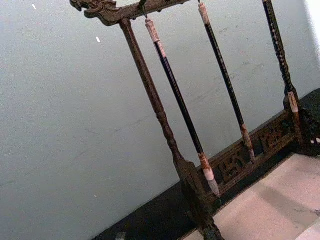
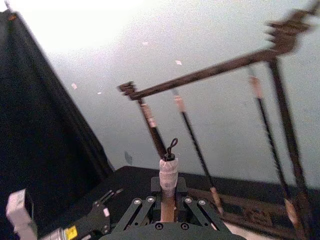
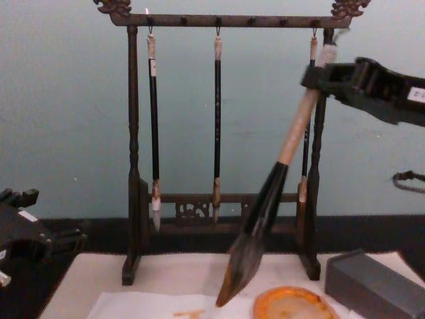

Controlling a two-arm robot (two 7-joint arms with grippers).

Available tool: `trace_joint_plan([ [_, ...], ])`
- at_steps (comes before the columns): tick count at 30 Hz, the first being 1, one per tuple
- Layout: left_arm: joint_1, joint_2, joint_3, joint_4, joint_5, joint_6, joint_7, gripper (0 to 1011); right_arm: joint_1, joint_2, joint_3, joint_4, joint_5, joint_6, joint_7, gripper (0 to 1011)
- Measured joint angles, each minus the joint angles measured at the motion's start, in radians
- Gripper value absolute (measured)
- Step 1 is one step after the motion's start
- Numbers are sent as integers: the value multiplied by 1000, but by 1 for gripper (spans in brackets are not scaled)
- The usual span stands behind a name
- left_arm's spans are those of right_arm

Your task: Pick up the brush from the inkstone, write on the paper, then place the brush back to its original position.

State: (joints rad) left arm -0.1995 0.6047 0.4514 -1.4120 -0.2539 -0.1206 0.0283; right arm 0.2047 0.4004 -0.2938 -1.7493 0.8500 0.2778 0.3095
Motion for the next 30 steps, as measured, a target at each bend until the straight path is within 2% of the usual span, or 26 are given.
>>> trace_joint_plan([
  [3, 0, 0, 0, 0, 0, 0, 0, 1010, 11, -10, 30, 25, 70, 55, -30, 172],
  [4, 0, 0, 0, 0, 0, 0, 0, 1010, 16, -17, 48, 42, 110, 88, -49, 173],
  [7, 0, 0, 0, 0, 0, 0, 0, 1010, 22, -26, 73, 66, 167, 131, -80, 172],
  [8, 0, 0, 0, 0, 0, 0, 0, 1009, 26, -32, 89, 84, 201, 158, -101, 173],
  [14, 0, 0, 0, 0, 0, 0, 0, 1010, 47, -47, 140, 151, 312, 234, -174, 172],
  [20, 0, 0, 0, 0, 0, 0, 0, 1010, 65, -55, 167, 220, 379, 267, -225, 173],
  [30, 0, 0, 0, 0, 0, 0, 0, 1010, 90, -77, 187, 315, 450, 268, -283, 173],
])
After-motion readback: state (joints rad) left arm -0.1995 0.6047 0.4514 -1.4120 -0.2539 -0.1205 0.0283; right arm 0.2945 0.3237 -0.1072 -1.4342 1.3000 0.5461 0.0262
